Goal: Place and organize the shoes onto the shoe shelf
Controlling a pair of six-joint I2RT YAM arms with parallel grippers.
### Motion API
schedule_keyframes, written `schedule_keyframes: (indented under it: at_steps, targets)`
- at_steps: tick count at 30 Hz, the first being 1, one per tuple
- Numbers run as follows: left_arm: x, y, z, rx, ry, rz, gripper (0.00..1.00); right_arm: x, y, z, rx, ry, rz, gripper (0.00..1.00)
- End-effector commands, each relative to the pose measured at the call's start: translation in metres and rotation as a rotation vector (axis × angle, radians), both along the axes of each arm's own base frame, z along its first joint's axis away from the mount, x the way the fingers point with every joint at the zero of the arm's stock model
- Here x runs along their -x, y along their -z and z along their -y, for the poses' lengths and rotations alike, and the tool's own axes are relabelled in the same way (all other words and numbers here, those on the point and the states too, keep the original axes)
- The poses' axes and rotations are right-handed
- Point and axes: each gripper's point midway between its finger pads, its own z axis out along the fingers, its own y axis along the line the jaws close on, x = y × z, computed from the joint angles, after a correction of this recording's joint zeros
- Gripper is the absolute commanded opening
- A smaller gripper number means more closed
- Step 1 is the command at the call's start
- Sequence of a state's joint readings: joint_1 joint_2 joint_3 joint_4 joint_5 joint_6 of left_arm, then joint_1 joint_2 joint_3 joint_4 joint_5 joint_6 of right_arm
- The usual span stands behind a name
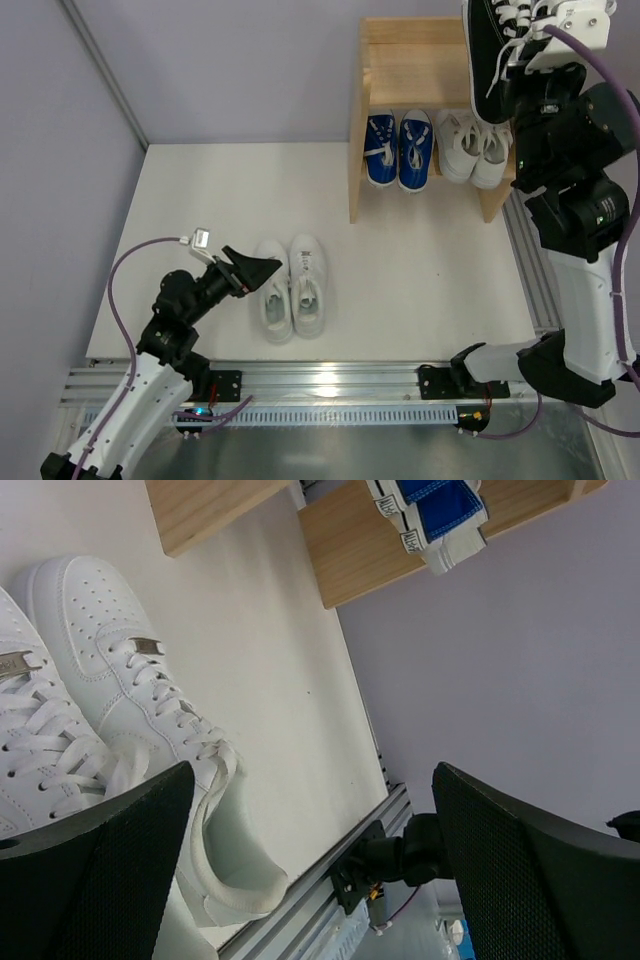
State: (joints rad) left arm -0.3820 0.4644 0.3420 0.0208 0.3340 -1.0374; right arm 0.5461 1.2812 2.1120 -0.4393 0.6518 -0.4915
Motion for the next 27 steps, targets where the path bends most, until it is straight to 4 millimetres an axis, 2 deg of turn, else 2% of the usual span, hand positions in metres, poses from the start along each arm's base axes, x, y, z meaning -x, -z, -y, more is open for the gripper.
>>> schedule_keyframes:
  at_steps: [1,2,3,4,5,6,7,8,9,10,11,12,13,14,19,27]
  targets:
    - [0.007,-0.032,0.002,0.031,0.028,0.093,1.00,-0.005,-0.028,-0.022,-0.061,-0.202,0.072,0.04]
    - [0.007,-0.034,0.001,0.030,0.025,0.098,1.00,-0.012,-0.026,-0.023,-0.062,-0.210,0.067,0.04]
    - [0.008,-0.032,0.000,0.023,0.024,0.094,1.00,-0.019,-0.027,-0.014,-0.067,-0.195,0.072,0.04]
    - [0.009,-0.034,0.000,0.023,0.024,0.098,1.00,-0.033,-0.025,-0.020,-0.082,-0.233,0.074,0.04]
    - [0.011,-0.037,-0.002,0.025,0.021,0.112,1.00,-0.037,-0.028,-0.017,-0.096,-0.239,0.085,0.04]
    - [0.012,-0.039,-0.003,0.026,0.017,0.121,1.00,-0.045,-0.028,-0.002,-0.102,-0.204,0.083,0.04]
    - [0.013,-0.040,-0.003,0.030,0.018,0.125,1.00,-0.062,-0.021,-0.001,-0.118,-0.210,0.065,0.04]
    - [0.014,-0.043,-0.004,0.034,0.015,0.136,1.00,-0.067,-0.023,0.001,-0.116,-0.219,0.072,0.04]
    - [0.015,-0.038,-0.004,0.027,0.015,0.118,1.00,-0.074,-0.026,0.009,-0.119,-0.208,0.092,0.04]
    - [0.016,-0.038,-0.004,0.027,0.017,0.116,1.00,-0.080,-0.025,0.026,-0.127,-0.172,0.102,0.04]
    - [0.016,-0.039,-0.004,0.028,0.017,0.120,1.00,-0.095,-0.018,0.028,-0.139,-0.191,0.090,0.04]
    - [0.017,-0.039,-0.005,0.029,0.017,0.122,1.00,-0.097,-0.025,0.034,-0.148,-0.189,0.125,0.04]
    - [0.018,-0.039,-0.005,0.028,0.017,0.119,1.00,-0.103,-0.024,0.047,-0.163,-0.165,0.134,0.04]
    - [0.019,-0.039,-0.005,0.031,0.018,0.122,1.00,-0.107,-0.024,0.051,-0.168,-0.163,0.142,0.04]
    - [0.017,-0.036,-0.007,0.031,-0.002,0.118,1.00,-0.107,-0.045,0.063,-0.158,-0.115,0.238,0.04]
    - [0.013,-0.034,-0.007,0.020,-0.008,0.114,1.00,-0.107,-0.056,0.077,-0.156,-0.051,0.289,0.04]
